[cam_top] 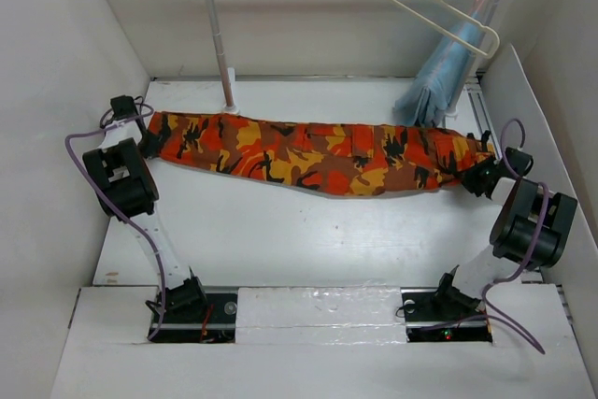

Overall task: Place the trousers on the hanger
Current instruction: Fold the trousers at the center of the board.

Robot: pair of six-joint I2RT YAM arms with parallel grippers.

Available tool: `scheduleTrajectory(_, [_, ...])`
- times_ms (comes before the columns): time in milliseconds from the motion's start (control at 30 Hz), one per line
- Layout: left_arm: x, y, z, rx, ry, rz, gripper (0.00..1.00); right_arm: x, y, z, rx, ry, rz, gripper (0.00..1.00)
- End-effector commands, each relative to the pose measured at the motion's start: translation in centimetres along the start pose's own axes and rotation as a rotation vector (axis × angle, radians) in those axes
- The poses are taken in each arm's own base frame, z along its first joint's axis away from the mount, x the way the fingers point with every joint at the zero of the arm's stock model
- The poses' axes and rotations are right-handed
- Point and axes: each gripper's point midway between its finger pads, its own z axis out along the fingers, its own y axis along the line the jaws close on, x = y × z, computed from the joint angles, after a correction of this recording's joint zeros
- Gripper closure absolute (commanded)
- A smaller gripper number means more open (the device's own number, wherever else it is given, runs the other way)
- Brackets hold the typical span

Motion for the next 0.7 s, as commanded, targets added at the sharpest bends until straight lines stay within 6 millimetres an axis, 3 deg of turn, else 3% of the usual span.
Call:
scheduleTrajectory(0, [-0.7,5.8,-0.2,-0.186,-0.038,0.027,1.00,-4.5,-0.8,-1.1,0.073,-0.100,-0.057,0.83])
scheduleTrajectory(133, [0.1,7.0,-1.3,-0.210,-0.049,0.028,1.00,-4.2,-3.7,-3.9,0.167,-0.102,-0.070,0.87])
scheduleTrajectory(267, [1.3,9.7,-3.5,-0.282,-0.068,0.030,1.00,-2.8,-5.9,-7.0,0.211,-0.105,-0.031,0.87])
scheduleTrajectory(333, [1.6,10.6,-4.6,-0.307,-0.079,0.044,1.00,-2.5,-6.4,-8.5,0.213,-0.114,-0.019,0.87])
scheduleTrajectory(367, [2.1,11.8,-6.2,-0.331,-0.098,0.044,1.00,-2.4,-6.5,-9.5,0.220,-0.114,-0.035,0.87])
scheduleTrajectory(400, [2.1,11.8,-6.2,-0.332,-0.099,0.044,1.00,-2.7,-6.1,-9.9,0.210,-0.131,-0.042,0.87])
scheduleTrajectory(567, [4.2,16.2,-10.7,-0.492,-0.156,0.057,1.00,-1.6,-5.9,-12.7,0.249,-0.113,-0.048,0.82])
scheduleTrajectory(633, [4.3,16.6,-12.2,-0.489,-0.186,0.030,1.00,-1.5,-5.6,-13.2,0.238,-0.119,-0.053,0.63])
scheduleTrajectory(667, [4.7,17.3,-12.4,-0.493,-0.177,0.003,1.00,-1.3,-5.3,-13.0,0.229,-0.117,-0.059,0.45])
